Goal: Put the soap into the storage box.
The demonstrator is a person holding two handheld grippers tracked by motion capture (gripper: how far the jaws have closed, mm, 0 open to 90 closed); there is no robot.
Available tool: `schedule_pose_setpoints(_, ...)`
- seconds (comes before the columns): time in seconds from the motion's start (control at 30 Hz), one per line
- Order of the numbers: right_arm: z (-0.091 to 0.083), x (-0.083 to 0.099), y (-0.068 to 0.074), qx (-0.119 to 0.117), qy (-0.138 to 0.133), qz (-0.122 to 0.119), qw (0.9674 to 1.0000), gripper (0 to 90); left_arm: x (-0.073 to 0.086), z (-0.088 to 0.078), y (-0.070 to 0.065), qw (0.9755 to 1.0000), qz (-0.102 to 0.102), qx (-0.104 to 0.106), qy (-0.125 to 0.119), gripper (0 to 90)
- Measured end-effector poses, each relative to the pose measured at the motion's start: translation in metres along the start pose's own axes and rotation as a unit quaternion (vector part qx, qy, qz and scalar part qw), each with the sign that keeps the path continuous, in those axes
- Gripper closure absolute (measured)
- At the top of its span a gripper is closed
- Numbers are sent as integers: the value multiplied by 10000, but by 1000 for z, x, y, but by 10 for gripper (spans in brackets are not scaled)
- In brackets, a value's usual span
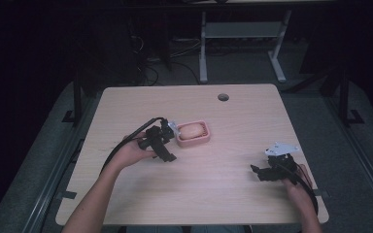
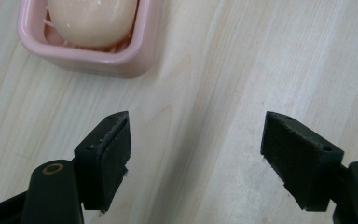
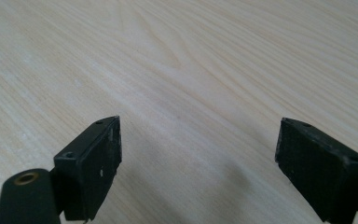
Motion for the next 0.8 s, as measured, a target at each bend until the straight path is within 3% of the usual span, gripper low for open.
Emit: schedule_pose_setpoints(0.8, 1, -1, 3, 12, 39, -48, 10000, 139, 49, 5, -20, 9994, -278, -63, -171, 243)
Point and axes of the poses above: each handheld gripper's, and its own axes: z roughly forward along the jaws, x roughly out of its underside, y roughly to its left, the point moved 4 cm from there along z, roughly forward along the jaws, and after that the axes turned 8 degrees about y, right-handed, at the moved point
